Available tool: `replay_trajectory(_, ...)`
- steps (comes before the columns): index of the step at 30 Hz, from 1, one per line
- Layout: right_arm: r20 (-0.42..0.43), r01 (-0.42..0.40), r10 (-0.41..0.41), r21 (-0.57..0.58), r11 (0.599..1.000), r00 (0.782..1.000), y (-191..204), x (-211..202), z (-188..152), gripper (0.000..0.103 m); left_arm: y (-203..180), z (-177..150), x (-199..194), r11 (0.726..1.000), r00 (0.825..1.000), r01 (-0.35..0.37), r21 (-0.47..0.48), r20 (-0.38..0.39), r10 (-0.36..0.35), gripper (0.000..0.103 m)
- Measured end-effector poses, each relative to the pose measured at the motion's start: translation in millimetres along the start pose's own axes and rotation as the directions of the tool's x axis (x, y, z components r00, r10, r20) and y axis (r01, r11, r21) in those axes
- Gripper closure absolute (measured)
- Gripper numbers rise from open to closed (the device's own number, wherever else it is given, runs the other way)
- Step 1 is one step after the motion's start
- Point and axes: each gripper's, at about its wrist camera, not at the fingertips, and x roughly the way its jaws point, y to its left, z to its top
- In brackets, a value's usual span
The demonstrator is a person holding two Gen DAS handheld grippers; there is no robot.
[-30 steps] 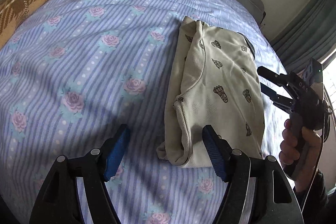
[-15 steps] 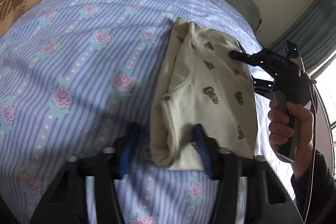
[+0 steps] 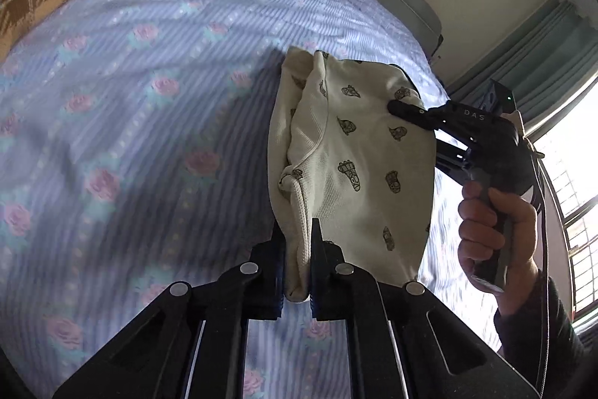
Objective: Fold small clothes
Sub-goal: 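Grasp the black collar end with the right gripper while the left gripper grasps the hem end, then carry the folded shirt with both grippers onto the brown plaid clothes stack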
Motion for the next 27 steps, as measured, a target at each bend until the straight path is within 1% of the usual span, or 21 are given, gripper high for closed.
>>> replay_trajectory(4,0.024,-0.014,0.015,-0.030,0.999,1.000,30,-9,2,0.085,10,15,-22,1.000,1.000,0.021,-0.012,0.013,-0.021,0.092)
replay_trajectory(7,0.027,-0.022,0.024,-0.064,0.998,0.999,60,-10,5,0.085,20,26,-49,1.000,0.999,0.023,0.000,0.039,-0.023,0.092)
replay_trajectory(10,0.037,-0.049,0.053,-0.108,0.993,0.998,101,-4,9,0.085,35,38,-82,1.000,0.997,0.024,0.008,0.069,-0.025,0.092)
replay_trajectory(13,0.044,-0.091,0.099,-0.144,0.985,0.994,149,10,13,0.085,56,55,-114,1.000,0.995,0.005,0.019,0.103,-0.007,0.092)
replay_trajectory(17,0.039,-0.154,0.164,-0.183,0.971,0.986,224,46,22,0.085,94,87,-171,1.000,0.985,-0.029,0.008,0.170,0.027,0.092)
replay_trajectory(19,0.031,-0.188,0.198,-0.199,0.962,0.980,265,69,27,0.085,116,106,-204,0.997,0.974,-0.072,0.009,0.216,0.068,0.092)
replay_trajectory(22,0.022,-0.242,0.252,-0.211,0.947,0.967,321,103,32,0.085,151,134,-252,0.992,0.957,-0.129,0.008,0.262,0.123,0.092)
replay_trajectory(25,0.004,-0.287,0.294,-0.201,0.936,0.956,368,141,35,0.085,187,156,-287,0.985,0.942,-0.172,-0.007,0.290,0.166,0.092)
replay_trajectory(26,-0.002,-0.292,0.297,-0.203,0.935,0.955,381,154,35,0.085,201,163,-294,0.984,0.940,-0.179,-0.012,0.295,0.174,0.091)
replay_trajectory(27,-0.010,-0.289,0.293,-0.204,0.936,0.956,391,169,34,0.085,215,169,-296,0.984,0.942,-0.178,-0.013,0.287,0.174,0.091)
